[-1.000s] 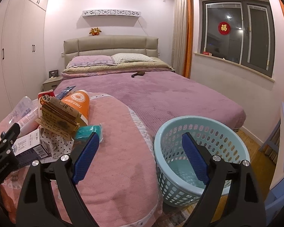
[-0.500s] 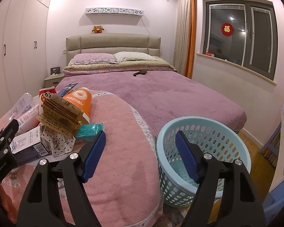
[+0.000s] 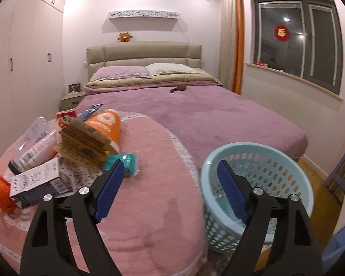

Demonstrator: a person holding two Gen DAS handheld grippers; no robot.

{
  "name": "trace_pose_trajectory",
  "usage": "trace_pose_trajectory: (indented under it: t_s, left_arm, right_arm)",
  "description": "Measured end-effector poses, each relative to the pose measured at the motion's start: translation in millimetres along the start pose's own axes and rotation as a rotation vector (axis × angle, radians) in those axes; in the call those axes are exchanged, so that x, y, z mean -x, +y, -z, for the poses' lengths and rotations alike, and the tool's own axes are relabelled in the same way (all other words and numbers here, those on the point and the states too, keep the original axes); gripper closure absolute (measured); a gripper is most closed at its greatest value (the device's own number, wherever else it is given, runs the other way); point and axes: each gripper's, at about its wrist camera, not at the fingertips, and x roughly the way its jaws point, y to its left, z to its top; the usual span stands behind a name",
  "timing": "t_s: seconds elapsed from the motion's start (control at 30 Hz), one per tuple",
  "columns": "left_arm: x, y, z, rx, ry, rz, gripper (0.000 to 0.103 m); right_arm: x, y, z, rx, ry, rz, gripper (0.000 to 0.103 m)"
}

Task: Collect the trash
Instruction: 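Grasp the orange plastic bag with the left gripper while the right gripper approaches the milk carton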

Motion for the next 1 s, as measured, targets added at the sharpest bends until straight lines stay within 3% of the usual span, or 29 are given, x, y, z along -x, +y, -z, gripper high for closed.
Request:
trace_pose_trajectory:
  t_s: [0.17, 0.23, 0.37, 0.47, 0.63, 0.87, 0.9, 0.97, 1.0]
  left_arm:
    - [-15.1, 53.6, -2.7, 0.127, 0.143, 0.043, 0.007]
    - [-24.3, 56.2, 0.5, 0.136, 0.200, 0.060, 0.007]
    - [-40.2, 48.4, 12.9, 0.168, 0.306, 0.173, 0.007]
    - [-59.7, 41.3, 22.8, 0.221, 0.421, 0.180, 0.011]
    - [-66.2, 46.4, 25.4, 0.310, 0.433, 0.188, 0.012]
    - [-68.7, 25.3, 23.4, 0.208, 0.433, 0.139, 0.012]
    - [-71.3, 22.8, 23.7, 0.192, 0.436, 0.132, 0.013]
    - [-79.2, 15.4, 27.9, 0.158, 0.456, 0.131, 0.029]
    - [-82.3, 11.9, 29.8, 0.138, 0.462, 0.129, 0.031]
  right_arm:
    - [-1.9, 28.1, -6.9, 0.046, 0.006, -0.075, 0.024]
    - [0.3, 38.4, -10.2, 0.069, -0.007, -0.093, 0.024]
    - [1.5, 54.3, -14.8, 0.092, -0.013, -0.115, 0.024]
    - [-2.4, 59.9, -17.4, 0.106, 0.007, -0.143, 0.025]
    - [-4.1, 68.0, -25.9, 0.126, -0.003, -0.178, 0.030]
    - [-8.7, 95.6, -17.1, 0.150, 0.064, -0.292, 0.035]
    - [-9.4, 97.3, -15.7, 0.147, 0.075, -0.301, 0.035]
    - [-12.7, 102.8, -12.4, 0.142, 0.109, -0.326, 0.035]
    - [-13.4, 106.7, -10.7, 0.150, 0.114, -0.329, 0.035]
